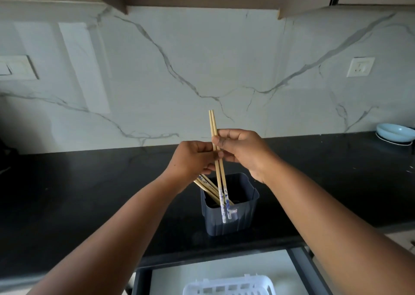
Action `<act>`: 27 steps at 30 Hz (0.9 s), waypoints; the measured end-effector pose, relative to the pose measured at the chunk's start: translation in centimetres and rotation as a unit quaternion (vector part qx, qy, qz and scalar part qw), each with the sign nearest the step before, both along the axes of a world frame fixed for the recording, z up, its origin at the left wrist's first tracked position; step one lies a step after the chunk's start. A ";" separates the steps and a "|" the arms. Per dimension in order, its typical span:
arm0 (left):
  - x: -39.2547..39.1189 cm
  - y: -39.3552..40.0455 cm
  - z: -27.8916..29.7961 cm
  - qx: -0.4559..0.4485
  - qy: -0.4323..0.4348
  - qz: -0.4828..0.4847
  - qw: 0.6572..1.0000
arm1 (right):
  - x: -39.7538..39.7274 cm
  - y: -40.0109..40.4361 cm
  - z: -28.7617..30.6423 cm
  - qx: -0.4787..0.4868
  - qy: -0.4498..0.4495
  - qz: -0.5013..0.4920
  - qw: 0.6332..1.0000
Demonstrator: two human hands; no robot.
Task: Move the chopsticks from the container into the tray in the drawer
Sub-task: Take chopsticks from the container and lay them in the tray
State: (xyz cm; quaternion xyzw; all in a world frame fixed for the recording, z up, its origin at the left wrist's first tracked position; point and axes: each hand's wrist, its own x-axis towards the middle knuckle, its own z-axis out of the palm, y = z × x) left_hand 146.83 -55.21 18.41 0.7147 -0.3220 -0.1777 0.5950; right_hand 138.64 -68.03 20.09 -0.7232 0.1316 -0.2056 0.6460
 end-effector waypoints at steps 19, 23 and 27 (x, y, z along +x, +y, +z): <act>1.0 2.6 -7.1 -0.006 -0.373 -0.003 0.928 | -5.9 -1.1 -11.3 -0.012 0.193 0.089 0.977; 3.5 6.1 -12.4 0.030 -0.485 0.040 0.873 | -9.2 -0.9 -18.0 -0.254 0.297 0.128 0.912; 4.9 6.7 -18.3 0.221 -0.449 0.057 0.864 | -11.3 -0.7 -24.2 -0.361 0.408 0.206 0.813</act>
